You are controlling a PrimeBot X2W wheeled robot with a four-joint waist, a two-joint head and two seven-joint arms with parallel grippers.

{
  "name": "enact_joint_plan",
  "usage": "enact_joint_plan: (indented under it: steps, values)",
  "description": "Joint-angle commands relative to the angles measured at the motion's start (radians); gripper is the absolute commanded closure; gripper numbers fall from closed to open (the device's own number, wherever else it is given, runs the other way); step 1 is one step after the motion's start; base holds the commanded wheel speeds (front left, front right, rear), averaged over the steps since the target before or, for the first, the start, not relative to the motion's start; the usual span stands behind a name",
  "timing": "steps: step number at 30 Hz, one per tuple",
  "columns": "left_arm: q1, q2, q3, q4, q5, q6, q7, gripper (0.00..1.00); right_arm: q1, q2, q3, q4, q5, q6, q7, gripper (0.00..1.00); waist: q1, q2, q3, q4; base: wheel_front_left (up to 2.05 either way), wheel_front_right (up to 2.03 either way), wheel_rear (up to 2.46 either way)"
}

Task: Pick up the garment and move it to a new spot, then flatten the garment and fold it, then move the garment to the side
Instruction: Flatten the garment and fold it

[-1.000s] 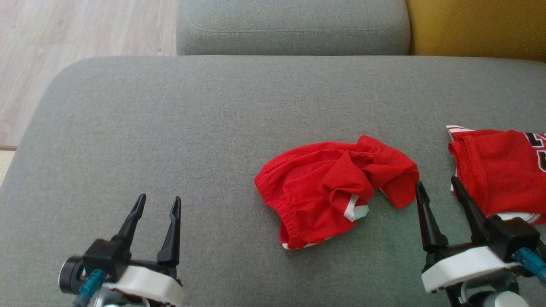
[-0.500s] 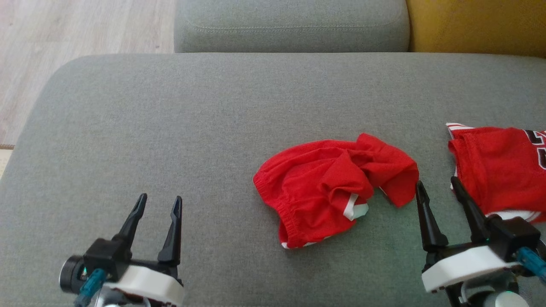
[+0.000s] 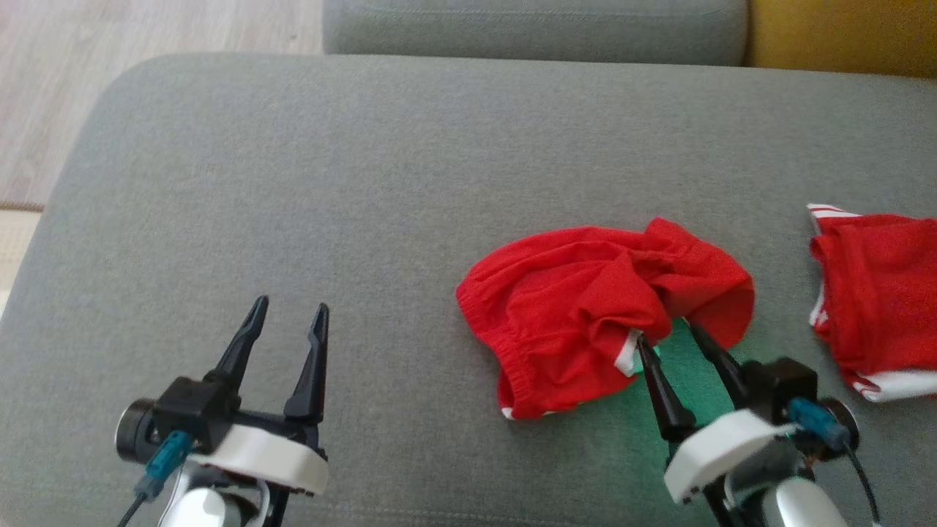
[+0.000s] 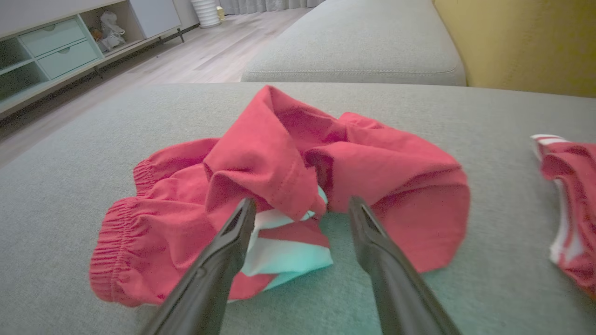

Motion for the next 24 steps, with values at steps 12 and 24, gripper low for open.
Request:
enact_joint_plan:
  steps: [12,24]
  values:
    - [-0.068,-0.002,0.037,0.001,-0.015,-0.005,-0.032,0.0,-0.137,-0.005,0.01,0.055,0.005,0.007,-0.071,1.0,0.0,0.0,0.04,0.023,0.0,0.0,0.0]
    - [-0.078,-0.006,0.031,0.003,-0.017,-0.007,-0.039,0.0,-0.076,-0.017,-0.18,-0.228,-0.131,0.007,0.036,1.0,0.0,0.0,0.048,-0.004,0.0,0.0,0.0]
